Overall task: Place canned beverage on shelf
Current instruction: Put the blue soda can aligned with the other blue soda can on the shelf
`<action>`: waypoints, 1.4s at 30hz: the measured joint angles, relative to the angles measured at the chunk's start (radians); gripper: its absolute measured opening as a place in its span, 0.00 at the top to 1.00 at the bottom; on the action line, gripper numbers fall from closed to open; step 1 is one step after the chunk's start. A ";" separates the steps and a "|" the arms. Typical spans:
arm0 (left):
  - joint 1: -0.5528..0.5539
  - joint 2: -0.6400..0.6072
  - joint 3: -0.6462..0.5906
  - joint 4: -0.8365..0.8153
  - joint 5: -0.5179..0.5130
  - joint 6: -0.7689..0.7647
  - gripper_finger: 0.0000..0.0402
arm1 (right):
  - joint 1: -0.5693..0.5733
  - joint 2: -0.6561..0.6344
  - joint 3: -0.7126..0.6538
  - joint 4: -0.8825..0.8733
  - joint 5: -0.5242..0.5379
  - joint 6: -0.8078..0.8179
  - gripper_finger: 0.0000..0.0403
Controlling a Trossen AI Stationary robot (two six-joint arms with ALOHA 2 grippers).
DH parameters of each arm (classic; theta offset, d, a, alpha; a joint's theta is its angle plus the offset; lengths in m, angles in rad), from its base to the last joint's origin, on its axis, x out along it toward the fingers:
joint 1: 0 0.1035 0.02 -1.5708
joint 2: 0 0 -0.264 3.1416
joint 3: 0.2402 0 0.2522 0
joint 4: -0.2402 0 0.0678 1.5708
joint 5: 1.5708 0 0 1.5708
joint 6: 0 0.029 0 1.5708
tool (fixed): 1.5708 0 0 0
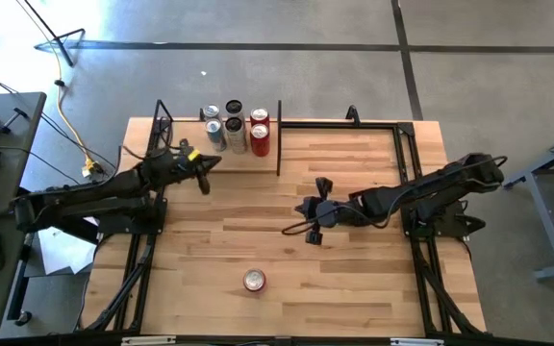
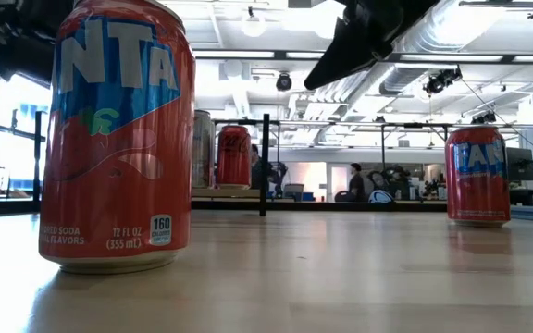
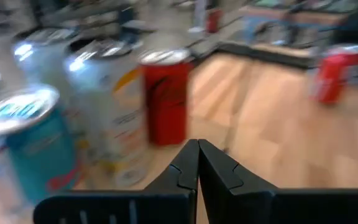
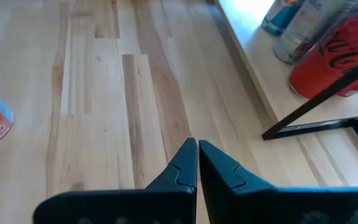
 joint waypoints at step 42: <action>0.048 0.312 0.000 0.201 -0.556 -0.081 1.00 | -0.019 0.000 -0.002 -0.028 0.004 -0.002 1.00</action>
